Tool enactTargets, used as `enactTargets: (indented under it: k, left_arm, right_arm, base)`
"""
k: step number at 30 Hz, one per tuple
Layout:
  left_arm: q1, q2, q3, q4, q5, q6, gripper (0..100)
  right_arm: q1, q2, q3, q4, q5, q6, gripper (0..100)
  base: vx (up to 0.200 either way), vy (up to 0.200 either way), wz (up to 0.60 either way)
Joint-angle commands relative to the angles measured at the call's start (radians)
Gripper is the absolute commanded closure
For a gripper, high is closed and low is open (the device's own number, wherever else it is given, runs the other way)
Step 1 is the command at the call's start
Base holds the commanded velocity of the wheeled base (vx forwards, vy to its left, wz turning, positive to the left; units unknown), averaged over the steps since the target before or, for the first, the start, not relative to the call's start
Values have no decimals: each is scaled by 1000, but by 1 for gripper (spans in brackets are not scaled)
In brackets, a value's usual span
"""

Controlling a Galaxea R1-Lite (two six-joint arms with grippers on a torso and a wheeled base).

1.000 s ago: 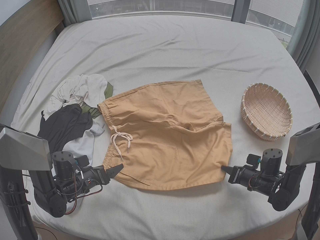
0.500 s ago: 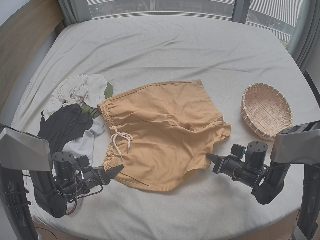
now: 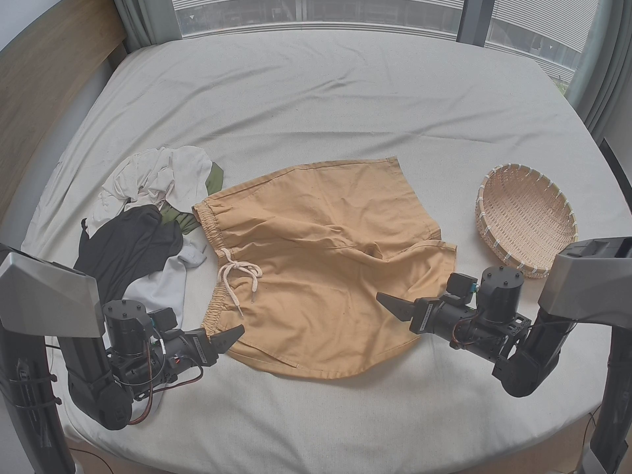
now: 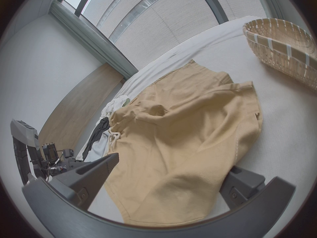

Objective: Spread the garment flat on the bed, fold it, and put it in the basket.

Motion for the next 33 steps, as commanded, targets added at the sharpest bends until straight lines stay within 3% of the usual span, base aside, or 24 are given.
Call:
enactTargets:
  k: [1,6,25,33]
  left_arm:
    - [1,4,6,-4,0,0,0]
    - [2,4,6,-4,0,0,0]
    - [2,-2,20,-4,0,0,0]
    - [1,0,20,-4,0,0,0]
  right_arm:
    - [12,-76,-31,69,-8,1,0]
    - [10,-120,14,137,-58,-1,0]
    - [36,-229,140,157,-59,-1,0]
    - [59,-200,78,147,-51,2,0]
  base:
    - [0,0,0]
    - [0,0,0]
    - [0,0,0]
    - [0,0,0]
